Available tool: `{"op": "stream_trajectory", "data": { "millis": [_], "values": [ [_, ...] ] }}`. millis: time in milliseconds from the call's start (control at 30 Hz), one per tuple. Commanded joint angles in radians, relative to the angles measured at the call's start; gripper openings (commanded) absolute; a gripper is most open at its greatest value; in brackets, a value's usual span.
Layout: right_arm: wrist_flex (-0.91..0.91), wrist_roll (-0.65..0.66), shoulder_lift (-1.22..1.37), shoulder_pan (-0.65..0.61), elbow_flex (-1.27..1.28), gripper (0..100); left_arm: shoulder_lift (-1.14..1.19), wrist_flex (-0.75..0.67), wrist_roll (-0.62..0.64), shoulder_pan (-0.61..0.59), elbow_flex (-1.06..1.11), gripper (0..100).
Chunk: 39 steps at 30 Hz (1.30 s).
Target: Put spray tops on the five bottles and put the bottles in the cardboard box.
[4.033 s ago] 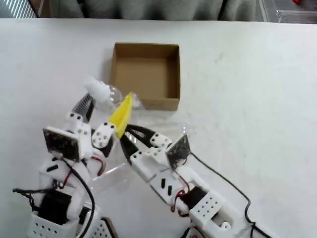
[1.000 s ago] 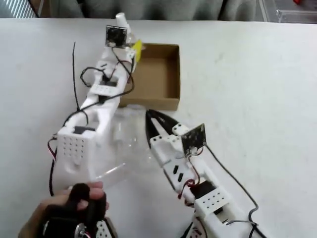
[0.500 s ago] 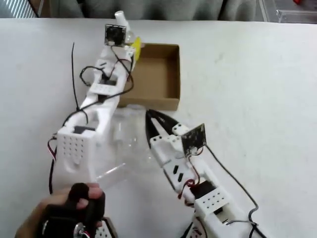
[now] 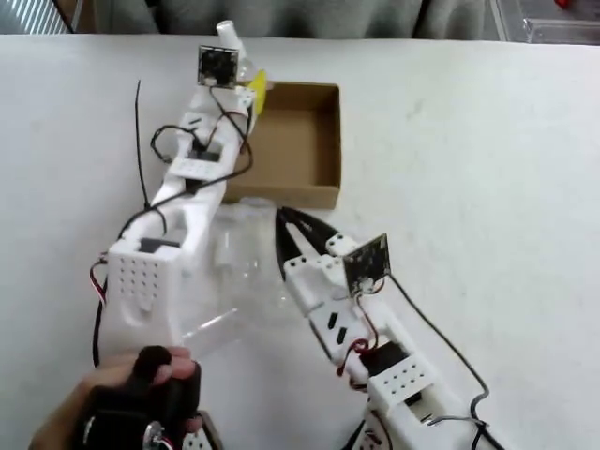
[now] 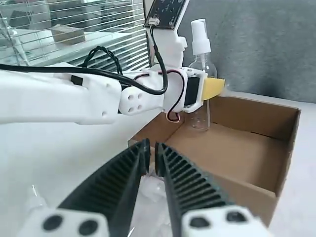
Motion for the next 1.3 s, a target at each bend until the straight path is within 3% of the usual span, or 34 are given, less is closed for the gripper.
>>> {"op": "stream_trajectory", "data": {
  "millis": [0,300,833,1267],
  "values": [
    [0.001,0.009,-0.013,-0.008,-0.021,1.5,-0.018,-0.021,-0.006,-0.005,-0.074,3],
    [0.001,0.012,-0.013,-0.018,-0.021,1.5,-0.018,-0.020,0.000,-0.007,-0.064,23],
    [0.005,0.012,-0.013,-0.012,-0.031,1.5,-0.027,0.055,0.000,-0.005,-0.066,37],
    [0.005,0.012,-0.013,-0.012,-0.031,1.5,-0.028,0.060,0.002,-0.010,-0.066,38]
  ]
}}
